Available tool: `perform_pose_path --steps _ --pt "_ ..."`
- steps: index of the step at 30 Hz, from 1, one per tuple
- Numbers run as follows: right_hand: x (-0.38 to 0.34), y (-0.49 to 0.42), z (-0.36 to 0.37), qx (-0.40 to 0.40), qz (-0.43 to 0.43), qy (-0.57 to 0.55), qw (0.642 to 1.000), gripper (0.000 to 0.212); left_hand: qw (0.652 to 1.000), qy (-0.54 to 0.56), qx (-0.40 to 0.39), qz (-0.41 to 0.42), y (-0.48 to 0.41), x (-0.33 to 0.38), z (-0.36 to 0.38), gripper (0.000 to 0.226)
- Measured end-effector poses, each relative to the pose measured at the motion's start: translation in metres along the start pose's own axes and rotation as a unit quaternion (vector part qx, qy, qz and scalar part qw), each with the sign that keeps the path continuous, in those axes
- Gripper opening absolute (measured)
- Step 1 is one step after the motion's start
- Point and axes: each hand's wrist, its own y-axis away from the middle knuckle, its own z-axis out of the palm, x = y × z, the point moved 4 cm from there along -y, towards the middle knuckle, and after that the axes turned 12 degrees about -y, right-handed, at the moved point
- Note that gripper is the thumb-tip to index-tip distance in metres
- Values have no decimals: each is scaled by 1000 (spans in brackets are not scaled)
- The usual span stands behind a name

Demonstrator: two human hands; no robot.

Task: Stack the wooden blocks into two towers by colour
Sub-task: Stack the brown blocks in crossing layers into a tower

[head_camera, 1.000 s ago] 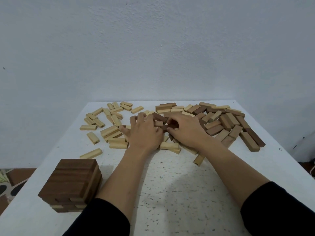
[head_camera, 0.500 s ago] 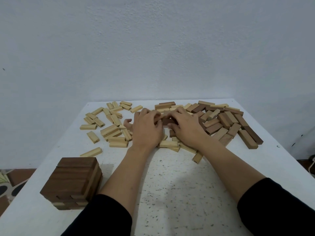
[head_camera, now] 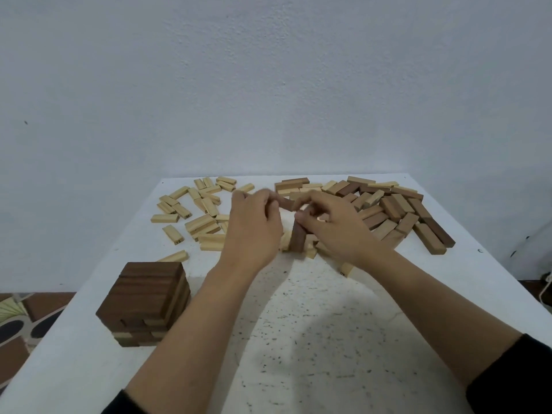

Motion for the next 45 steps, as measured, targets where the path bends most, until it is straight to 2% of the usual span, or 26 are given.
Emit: perform_pose_path --steps 5,10,13,17,22,26,29,32,35,39,45 --pt "-6 29 8 -84 10 17 996 3 995 -54 -80 10 51 -7 -12 11" --pt "7 41 21 -142 -1 74 987 6 987 -85 -136 27 84 -15 -14 18" --pt "10 39 24 -161 -34 135 977 3 986 -83 -136 40 92 -21 -18 18" --pt "6 25 19 -129 -36 150 979 6 983 -122 -122 55 99 -25 -20 14" --pt "9 -24 13 -33 -40 208 977 15 988 -74 -130 28 103 -30 -14 16" --pt "28 -58 22 -45 -6 298 953 33 987 -65 -141 30 104 -32 -13 18" --pt "41 -71 30 -68 14 378 923 34 987 -65 -139 36 104 -35 -12 20" --pt "47 -75 33 -74 15 406 911 35 987 -60 -141 40 104 -35 -11 21" --pt "48 -74 35 -53 3 396 917 31 987 -63 -143 44 104 -36 -11 22" --pt "52 -71 35 -41 2 327 944 19 986 -66 -144 47 105 -37 -11 23" --pt "31 -53 18 56 -10 181 982 26 986 -66 -145 55 105 -38 -10 25"
